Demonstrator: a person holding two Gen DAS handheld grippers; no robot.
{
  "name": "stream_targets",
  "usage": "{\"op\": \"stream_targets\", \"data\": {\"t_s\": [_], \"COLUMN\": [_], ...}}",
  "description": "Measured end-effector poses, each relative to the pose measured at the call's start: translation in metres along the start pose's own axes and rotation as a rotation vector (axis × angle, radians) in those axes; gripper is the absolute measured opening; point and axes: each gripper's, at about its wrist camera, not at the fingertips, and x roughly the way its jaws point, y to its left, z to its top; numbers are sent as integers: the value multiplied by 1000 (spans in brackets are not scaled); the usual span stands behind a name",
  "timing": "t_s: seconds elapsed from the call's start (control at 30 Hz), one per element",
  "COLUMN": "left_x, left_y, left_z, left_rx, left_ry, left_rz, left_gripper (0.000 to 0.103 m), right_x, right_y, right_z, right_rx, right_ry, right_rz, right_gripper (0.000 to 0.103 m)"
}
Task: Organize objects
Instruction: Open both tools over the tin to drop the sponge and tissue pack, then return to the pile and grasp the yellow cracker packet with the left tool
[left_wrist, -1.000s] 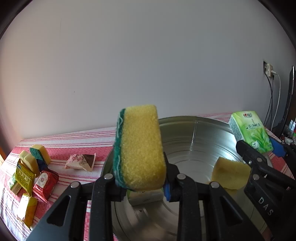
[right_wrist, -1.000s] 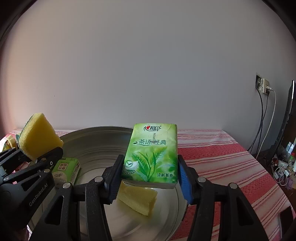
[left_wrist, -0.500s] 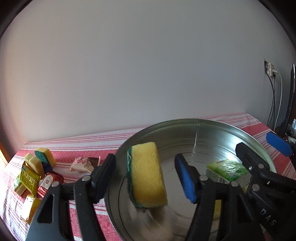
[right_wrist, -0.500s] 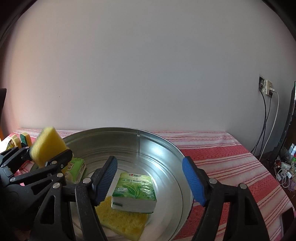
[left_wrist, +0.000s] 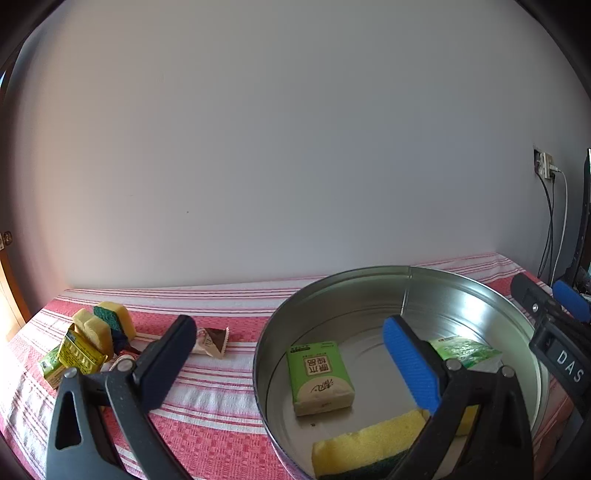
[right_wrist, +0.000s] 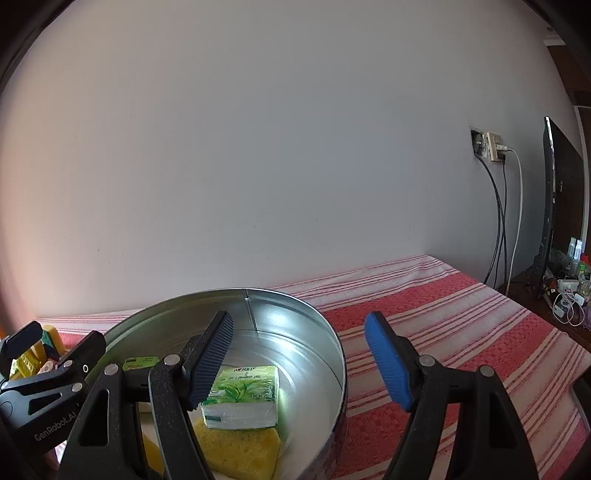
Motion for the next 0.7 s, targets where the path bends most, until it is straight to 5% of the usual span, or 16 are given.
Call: {"op": "stream_targets", "data": {"t_s": [0.7], "left_x": [-4], "left_y": [69], "left_z": [-22], "left_rx": [-45], "left_ry": [31], "left_rz": [95], "left_gripper": [102], "right_x": [-26], "right_y": [5], "right_z": [-1], "right_rx": [68], "right_ry": [-110], "right_rz": [-83], "right_gripper": [79]}}
